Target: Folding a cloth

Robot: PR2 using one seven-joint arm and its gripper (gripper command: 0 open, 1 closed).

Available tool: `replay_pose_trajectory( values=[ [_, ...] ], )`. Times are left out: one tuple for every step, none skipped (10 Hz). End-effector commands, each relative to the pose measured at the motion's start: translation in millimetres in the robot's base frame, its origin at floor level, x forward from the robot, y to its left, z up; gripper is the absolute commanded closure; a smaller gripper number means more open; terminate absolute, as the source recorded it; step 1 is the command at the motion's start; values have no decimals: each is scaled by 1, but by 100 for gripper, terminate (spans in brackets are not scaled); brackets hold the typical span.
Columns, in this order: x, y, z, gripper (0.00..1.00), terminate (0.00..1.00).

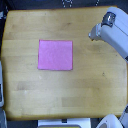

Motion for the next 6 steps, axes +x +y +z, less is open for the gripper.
replay_pose_trajectory(
  values=[
    [1,1,-1,0,0],
    [3,1,-2,0,0],
    [5,4,-6,0,0],
    [5,19,-11,0,0],
    [6,35,-16,0,0],
    [3,53,-23,0,0]
  ],
)
